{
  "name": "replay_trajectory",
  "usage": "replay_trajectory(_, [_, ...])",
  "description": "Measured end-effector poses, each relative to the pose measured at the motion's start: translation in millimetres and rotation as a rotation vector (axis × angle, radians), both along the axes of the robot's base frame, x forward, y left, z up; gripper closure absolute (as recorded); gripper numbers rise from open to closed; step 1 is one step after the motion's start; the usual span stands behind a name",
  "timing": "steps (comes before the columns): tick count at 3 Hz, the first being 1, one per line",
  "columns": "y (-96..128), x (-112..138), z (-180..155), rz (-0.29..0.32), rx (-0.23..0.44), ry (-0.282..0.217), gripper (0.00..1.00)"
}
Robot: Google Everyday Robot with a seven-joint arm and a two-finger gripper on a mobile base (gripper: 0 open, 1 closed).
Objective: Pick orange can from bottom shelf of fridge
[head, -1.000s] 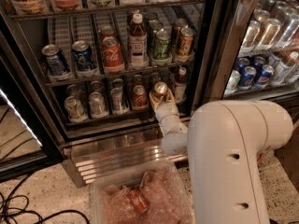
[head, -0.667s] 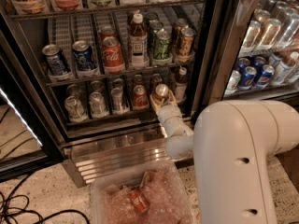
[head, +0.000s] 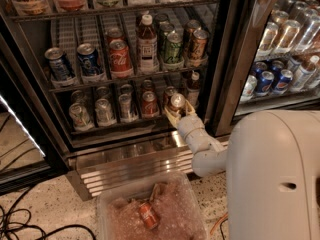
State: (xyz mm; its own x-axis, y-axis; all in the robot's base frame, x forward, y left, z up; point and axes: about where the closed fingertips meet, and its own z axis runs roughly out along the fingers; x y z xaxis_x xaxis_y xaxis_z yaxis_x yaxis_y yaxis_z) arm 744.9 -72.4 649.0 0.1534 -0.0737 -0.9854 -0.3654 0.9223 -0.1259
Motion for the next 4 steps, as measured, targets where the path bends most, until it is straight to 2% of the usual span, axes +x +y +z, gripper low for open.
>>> replay_trajectory(2, [-15, -41, 17, 0.198, 0.074, 0.032, 1.0])
replay_trajectory(4, [-17, -69, 36, 0.333, 0.115, 0.029, 1.0])
